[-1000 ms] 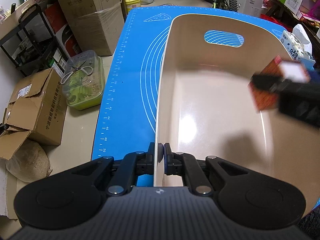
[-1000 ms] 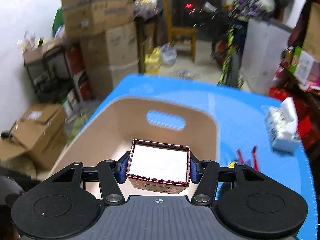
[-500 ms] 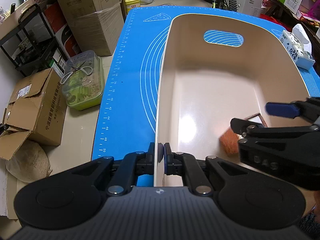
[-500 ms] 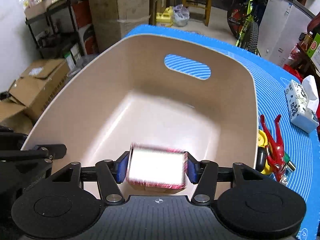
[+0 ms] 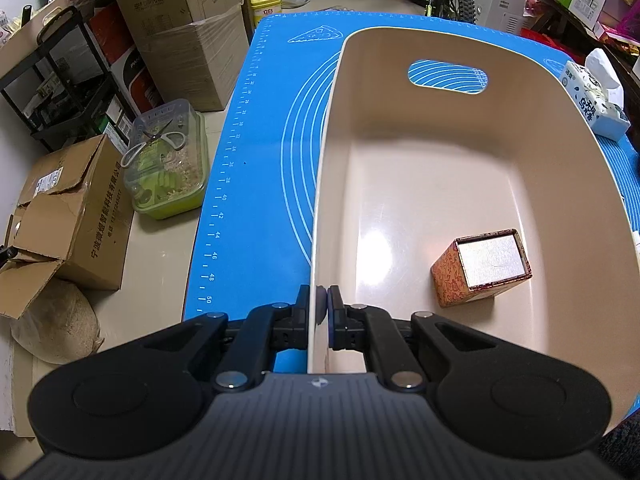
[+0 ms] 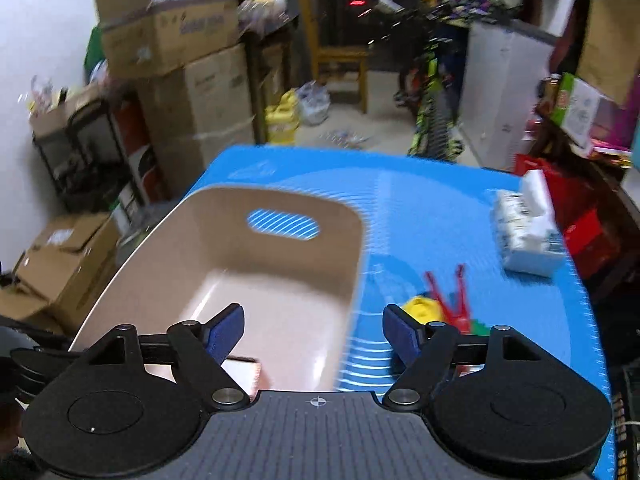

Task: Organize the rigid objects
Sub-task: 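Move the right tool to the green ointment tin and grasp it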

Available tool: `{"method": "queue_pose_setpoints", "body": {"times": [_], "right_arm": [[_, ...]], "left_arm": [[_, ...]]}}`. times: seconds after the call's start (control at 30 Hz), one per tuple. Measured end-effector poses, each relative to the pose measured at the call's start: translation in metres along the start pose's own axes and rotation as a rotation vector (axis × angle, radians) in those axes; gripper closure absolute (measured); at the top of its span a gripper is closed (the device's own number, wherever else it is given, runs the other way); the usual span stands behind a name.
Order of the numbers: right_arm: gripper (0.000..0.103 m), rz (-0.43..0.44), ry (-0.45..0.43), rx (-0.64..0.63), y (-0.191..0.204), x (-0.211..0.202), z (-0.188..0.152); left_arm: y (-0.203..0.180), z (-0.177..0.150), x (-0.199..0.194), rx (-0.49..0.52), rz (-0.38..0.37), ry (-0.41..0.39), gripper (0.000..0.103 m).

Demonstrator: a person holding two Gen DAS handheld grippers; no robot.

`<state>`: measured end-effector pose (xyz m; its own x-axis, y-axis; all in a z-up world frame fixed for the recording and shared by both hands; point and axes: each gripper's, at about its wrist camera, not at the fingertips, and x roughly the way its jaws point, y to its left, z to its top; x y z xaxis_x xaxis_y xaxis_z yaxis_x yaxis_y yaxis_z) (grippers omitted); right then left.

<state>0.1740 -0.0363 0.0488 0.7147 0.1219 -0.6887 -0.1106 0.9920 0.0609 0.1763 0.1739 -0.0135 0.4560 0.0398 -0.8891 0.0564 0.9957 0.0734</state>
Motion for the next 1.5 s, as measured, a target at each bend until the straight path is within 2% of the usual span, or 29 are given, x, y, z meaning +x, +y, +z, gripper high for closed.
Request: {"method": "queue_pose_setpoints", "body": {"times": [0.17, 0.43, 0.77, 1.1, 1.23, 1.37, 1.43, 1.5], "right_arm": [[0.019, -0.056, -0.029, 0.064, -0.04, -0.025, -0.013], [0.018, -0.117, 0.054, 0.111, -0.078, -0.021, -0.061], [0.018, -0.067, 0.166, 0.103, -0.067, 0.016, -0.111], [0.021, -0.034, 0.238, 0.052, -0.053, 0.04, -0.13], [0.031, -0.043, 0.256, 0.042, -0.051, 0.046, -0.134], [0.036, -0.025, 0.269, 0.05, -0.054, 0.049, -0.137], [0.046, -0.011, 0.268, 0.054, -0.054, 0.049, -0.137], [0.049, -0.011, 0.265, 0.039, -0.052, 0.048, -0.137]], "left_arm": [[0.0, 0.0, 0.0, 0.002, 0.002, 0.0, 0.093], [0.001, 0.0, -0.001, 0.001, 0.002, 0.003, 0.093], [0.001, 0.0, -0.001, 0.002, 0.004, 0.003, 0.093], [0.001, 0.0, -0.001, 0.0, 0.003, 0.003, 0.093], [0.001, 0.0, -0.001, 0.001, 0.003, 0.003, 0.093], [0.002, -0.001, -0.001, -0.003, 0.0, 0.003, 0.093], [0.002, 0.0, -0.001, -0.004, -0.001, 0.004, 0.093], [0.002, 0.0, -0.001, -0.003, 0.0, 0.003, 0.093]]}}
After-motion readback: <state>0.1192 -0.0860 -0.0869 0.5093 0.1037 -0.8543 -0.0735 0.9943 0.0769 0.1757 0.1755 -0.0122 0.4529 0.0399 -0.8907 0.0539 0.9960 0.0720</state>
